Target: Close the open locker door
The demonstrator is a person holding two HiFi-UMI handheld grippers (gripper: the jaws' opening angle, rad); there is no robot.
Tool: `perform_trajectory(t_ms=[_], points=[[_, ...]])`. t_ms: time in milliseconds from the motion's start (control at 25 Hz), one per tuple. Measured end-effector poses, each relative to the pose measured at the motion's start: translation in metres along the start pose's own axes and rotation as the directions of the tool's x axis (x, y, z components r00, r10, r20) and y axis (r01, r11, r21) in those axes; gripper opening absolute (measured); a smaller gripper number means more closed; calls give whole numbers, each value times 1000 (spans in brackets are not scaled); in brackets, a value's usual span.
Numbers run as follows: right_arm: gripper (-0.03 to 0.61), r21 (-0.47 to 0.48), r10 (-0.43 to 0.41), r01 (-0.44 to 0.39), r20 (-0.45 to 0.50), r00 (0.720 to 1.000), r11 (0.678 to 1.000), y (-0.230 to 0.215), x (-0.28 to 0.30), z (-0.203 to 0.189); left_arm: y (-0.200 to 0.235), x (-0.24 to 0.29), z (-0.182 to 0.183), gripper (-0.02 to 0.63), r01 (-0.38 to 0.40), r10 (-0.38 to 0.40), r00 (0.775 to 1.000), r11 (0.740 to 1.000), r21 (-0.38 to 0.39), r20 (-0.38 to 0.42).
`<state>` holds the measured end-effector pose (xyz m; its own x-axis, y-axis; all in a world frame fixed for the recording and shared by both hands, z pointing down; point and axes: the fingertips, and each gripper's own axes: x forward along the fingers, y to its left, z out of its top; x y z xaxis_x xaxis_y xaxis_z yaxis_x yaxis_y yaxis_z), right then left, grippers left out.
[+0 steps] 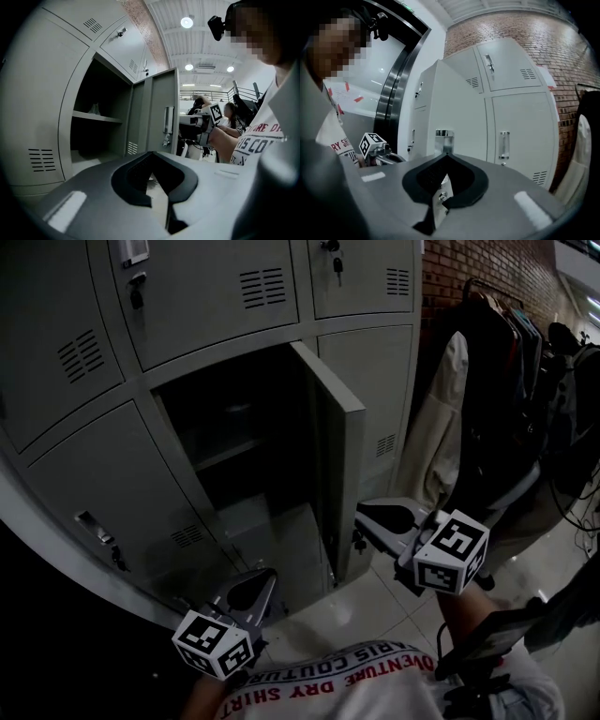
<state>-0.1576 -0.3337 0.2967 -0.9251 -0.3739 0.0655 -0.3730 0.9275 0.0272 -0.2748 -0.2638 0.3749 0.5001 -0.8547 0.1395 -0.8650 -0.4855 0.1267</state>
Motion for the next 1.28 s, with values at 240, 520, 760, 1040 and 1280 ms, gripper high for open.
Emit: perform_trajectory(t_ms=[240, 520, 760, 1040, 1280], points=[[-6, -56, 104, -105, -20, 994, 993, 35, 49, -3, 30, -23, -5, 4, -68, 68, 998, 997, -25, 9], [-5, -33, 202, -203, -32, 979, 979, 51, 117, -7, 59, -48, -2, 3, -142, 144, 989, 987, -73, 25], [-6, -31, 255, -256, -42, 966, 966, 58, 172, -4, 72, -61, -3, 3, -193, 195, 980, 978, -75, 33], [-6, 46, 270, -267, -68, 960, 962, 43, 224, -8, 85, -72, -7, 3, -242, 248, 968, 963, -116, 36], [-8, 115, 195, -187, -68, 978, 976, 11, 247, -14, 93, -73, -2, 3, -250, 260, 964, 960, -127, 62]])
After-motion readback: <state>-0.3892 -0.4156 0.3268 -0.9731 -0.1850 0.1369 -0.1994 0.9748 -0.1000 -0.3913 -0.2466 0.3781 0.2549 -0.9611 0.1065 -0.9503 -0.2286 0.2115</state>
